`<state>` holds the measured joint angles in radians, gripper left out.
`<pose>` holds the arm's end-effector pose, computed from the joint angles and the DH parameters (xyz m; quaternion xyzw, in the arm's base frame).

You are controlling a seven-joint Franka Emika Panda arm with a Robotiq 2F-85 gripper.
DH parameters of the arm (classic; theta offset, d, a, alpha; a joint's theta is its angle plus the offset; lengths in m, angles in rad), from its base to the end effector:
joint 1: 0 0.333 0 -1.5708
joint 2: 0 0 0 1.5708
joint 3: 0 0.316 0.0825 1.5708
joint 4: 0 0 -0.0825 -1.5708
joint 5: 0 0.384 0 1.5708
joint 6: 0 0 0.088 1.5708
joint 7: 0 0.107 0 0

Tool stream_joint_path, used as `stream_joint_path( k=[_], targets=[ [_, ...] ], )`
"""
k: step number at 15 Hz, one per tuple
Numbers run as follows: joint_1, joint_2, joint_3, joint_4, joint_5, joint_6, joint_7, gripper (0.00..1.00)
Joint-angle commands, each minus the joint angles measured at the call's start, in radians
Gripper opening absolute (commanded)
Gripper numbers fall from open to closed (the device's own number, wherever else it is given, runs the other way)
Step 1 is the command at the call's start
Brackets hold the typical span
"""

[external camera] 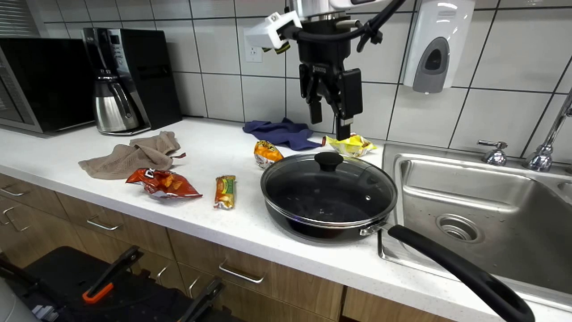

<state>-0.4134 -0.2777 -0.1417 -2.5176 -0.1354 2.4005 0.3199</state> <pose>0.3813 -0.2376 0.3933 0.9215 -0.3788 0.0756 0.0391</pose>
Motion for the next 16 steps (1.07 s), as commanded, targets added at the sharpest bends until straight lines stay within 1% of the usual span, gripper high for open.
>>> stream_joint_path(
  k=[1,10,12,16],
  targets=[
    [0.024,0.006,-0.023,0.004,-0.008,0.006,0.01,1.0],
    [0.04,0.084,-0.036,0.039,0.001,0.018,0.031,1.0],
    [0.044,0.109,-0.047,0.051,0.015,0.025,0.024,1.0],
    [0.068,0.15,-0.069,0.074,0.076,0.037,-0.007,1.0]
  ],
)
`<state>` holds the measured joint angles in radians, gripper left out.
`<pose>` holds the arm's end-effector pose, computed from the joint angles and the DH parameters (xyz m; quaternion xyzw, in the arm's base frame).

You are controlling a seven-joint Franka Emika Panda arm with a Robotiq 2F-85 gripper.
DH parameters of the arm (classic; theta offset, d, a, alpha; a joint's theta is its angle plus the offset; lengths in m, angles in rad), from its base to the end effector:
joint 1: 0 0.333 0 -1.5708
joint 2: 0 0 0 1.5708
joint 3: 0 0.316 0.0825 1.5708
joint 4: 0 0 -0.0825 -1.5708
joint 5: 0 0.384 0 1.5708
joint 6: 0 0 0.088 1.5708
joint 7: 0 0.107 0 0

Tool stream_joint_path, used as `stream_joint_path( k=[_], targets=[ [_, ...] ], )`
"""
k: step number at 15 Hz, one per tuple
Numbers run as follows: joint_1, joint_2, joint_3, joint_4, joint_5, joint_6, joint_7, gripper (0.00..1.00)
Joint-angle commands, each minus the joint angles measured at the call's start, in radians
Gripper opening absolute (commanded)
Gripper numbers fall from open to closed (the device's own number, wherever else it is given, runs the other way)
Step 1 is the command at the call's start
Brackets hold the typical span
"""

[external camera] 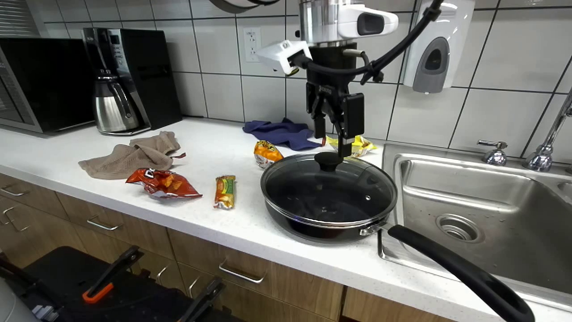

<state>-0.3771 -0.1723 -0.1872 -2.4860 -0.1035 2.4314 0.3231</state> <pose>0.3936 -0.2491 0.3622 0.9170 -0.3942 0.0551 0.0267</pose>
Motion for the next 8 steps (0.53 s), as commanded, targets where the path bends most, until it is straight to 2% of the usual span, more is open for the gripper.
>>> stream_joint_path(
  k=[1,5,8],
  targets=[
    [0.038,0.054,-0.026,0.048,0.059,0.008,-0.014,1.0],
    [0.06,0.092,-0.035,0.073,0.102,0.012,-0.016,1.0],
    [0.063,0.126,-0.037,0.094,0.08,0.01,0.008,1.0]
  ],
)
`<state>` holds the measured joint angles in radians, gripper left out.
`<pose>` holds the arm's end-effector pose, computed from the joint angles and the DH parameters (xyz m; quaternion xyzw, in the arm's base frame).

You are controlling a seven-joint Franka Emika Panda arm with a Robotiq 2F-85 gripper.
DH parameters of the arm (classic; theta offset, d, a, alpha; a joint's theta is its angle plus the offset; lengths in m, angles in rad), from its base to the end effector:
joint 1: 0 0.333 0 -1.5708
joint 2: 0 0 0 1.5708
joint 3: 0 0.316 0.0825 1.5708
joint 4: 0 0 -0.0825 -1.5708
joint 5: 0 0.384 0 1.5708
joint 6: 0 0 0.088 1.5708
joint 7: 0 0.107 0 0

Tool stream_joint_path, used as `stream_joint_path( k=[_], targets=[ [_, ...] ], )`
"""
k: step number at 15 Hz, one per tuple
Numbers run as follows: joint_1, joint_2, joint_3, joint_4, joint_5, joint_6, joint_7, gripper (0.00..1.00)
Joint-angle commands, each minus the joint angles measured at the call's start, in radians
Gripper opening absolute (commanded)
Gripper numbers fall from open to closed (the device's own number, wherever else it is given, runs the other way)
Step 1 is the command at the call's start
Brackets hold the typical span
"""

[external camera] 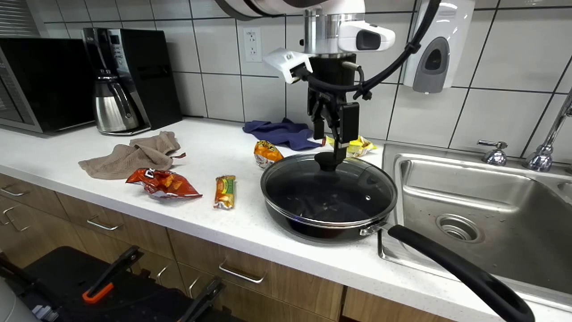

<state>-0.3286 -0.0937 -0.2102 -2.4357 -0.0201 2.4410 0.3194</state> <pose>0.4151 -0.2480 0.3481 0.9113 -0.4089 0.0486 0.0024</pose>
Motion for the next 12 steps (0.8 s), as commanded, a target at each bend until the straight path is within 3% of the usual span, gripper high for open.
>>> stream_joint_path(
  k=[1,12],
  targets=[
    [0.017,0.055,-0.016,0.049,0.004,-0.005,0.005,1.0],
    [0.035,0.123,-0.031,0.074,0.013,0.014,-0.008,1.0]
  ],
)
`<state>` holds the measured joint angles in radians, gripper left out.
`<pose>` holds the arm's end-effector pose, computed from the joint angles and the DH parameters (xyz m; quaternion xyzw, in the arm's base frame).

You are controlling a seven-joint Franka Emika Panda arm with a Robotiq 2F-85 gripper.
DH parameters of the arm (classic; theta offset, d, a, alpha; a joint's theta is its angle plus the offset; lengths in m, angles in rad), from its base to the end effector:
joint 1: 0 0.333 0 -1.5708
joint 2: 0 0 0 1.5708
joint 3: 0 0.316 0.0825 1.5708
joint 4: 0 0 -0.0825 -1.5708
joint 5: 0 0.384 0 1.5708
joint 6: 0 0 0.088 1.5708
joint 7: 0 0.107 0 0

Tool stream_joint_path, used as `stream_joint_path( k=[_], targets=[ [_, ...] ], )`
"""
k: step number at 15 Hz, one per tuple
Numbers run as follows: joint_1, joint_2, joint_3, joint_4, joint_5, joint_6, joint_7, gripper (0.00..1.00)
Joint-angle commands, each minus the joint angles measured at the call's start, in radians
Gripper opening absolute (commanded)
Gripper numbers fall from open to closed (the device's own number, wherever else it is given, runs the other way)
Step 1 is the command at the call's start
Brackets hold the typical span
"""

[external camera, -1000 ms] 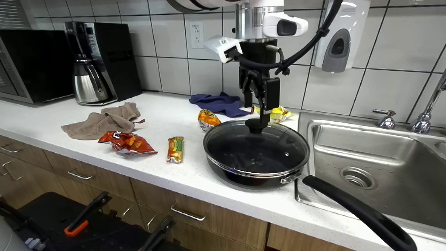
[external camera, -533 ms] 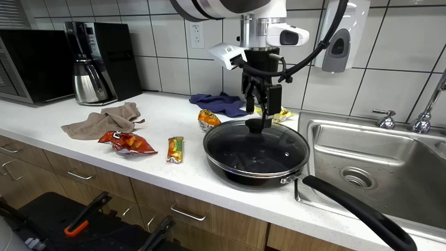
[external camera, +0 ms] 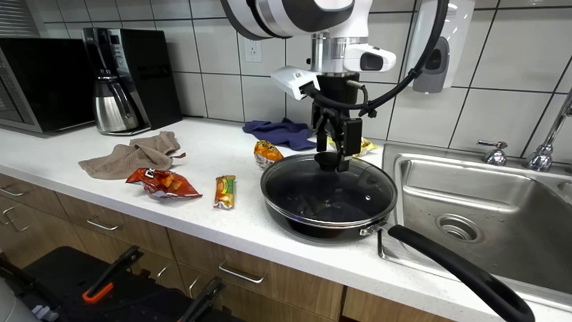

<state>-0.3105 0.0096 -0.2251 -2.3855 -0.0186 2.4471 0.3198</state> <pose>0.4302 -0.2554 0.3202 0.9125 -0.4082 0.0252 0.0100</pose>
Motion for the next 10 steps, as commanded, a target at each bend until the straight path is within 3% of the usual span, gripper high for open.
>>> stream_joint_path(
  k=[1,2,4,8,10],
  targets=[
    [0.017,0.022,-0.017,0.023,0.009,0.014,-0.008,0.99],
    [0.018,0.022,-0.018,0.023,0.01,0.018,-0.009,0.74],
    [0.019,0.022,-0.02,0.02,0.011,0.029,-0.016,0.71],
    [0.023,0.025,-0.023,0.017,0.012,0.033,-0.015,0.4],
    [0.022,0.018,-0.025,0.019,0.024,0.019,-0.027,0.39]
  ],
)
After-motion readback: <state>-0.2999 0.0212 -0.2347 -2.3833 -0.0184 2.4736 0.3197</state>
